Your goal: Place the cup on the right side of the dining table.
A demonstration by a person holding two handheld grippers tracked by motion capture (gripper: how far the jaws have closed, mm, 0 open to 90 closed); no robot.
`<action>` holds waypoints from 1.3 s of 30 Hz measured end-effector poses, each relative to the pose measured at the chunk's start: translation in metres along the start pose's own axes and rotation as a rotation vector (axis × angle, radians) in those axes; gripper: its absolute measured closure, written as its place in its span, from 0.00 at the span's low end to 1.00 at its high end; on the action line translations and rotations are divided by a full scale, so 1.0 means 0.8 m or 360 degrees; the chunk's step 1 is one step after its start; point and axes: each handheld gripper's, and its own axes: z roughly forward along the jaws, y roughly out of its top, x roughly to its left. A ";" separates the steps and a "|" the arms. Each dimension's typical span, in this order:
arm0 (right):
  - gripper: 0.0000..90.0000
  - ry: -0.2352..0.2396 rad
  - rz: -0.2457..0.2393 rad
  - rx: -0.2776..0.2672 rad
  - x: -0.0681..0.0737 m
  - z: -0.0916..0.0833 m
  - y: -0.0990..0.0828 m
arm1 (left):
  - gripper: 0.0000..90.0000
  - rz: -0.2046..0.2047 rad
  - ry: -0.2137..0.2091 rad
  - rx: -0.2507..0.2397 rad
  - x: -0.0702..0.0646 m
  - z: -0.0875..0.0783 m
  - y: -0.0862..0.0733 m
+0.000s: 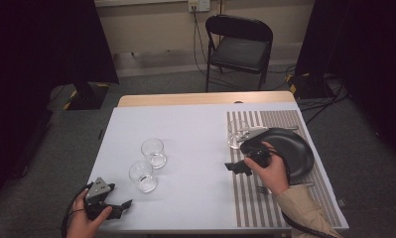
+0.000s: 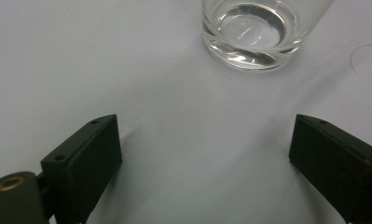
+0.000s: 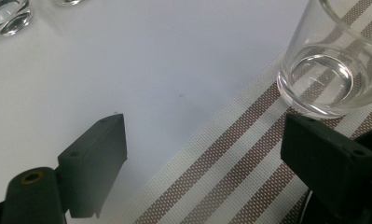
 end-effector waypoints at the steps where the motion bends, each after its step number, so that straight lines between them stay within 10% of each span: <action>1: 0.15 -0.0002 0.0004 -0.0001 0.000 0.000 0.000 | 0.09 0.0000 0.0000 0.0000 0.000 0.000 0.000; 39: 0.15 0.0058 -0.0018 0.0014 0.008 0.000 -0.021 | 0.09 0.0000 0.0001 0.0001 0.000 0.000 0.000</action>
